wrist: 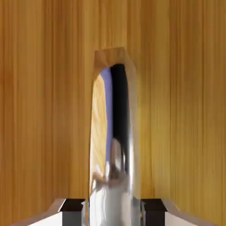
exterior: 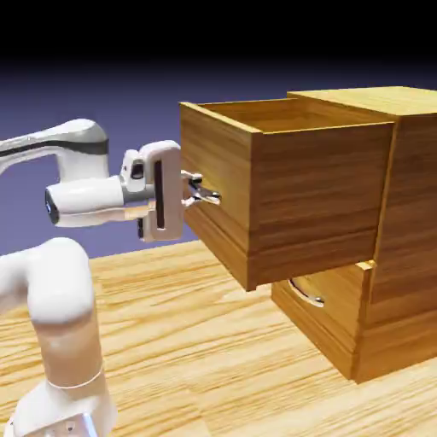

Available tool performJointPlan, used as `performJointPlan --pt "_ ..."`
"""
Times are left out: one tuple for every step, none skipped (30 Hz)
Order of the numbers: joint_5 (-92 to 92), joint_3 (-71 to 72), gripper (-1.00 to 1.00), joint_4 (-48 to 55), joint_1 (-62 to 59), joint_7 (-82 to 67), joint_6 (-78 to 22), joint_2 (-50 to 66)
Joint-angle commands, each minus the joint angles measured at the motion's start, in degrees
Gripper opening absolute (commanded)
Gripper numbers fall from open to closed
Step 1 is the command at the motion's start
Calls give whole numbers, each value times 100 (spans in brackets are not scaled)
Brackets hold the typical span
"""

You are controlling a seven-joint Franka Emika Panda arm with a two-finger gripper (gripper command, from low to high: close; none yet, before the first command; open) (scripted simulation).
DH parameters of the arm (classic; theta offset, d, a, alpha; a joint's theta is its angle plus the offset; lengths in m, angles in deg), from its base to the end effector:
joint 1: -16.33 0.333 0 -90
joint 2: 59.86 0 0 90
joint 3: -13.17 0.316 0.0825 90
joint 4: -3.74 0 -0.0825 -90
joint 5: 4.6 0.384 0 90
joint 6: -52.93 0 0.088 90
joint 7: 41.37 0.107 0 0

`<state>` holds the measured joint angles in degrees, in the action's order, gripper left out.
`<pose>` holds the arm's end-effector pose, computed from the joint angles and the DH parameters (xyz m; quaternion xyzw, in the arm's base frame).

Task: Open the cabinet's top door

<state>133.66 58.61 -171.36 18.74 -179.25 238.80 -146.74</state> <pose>0.1681 0.0556 0.4637 0.6532 0.2705 0.6536 0.2702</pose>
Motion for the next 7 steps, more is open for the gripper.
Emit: performJointPlan --pt "-4 -60 -100 -15 209 -61 193 -19" --pt "-20 -103 -100 -34 416 -88 385 -48" --pt "-24 -141 -100 -50 623 -125 581 -81" --pt "-17 -181 -100 -62 830 -173 779 -114" --pt "-14 -190 -100 -64 875 -185 822 -122" --pt "-14 -190 100 -64 875 -185 822 -122" --pt "-14 -190 100 -64 875 -185 822 -122"
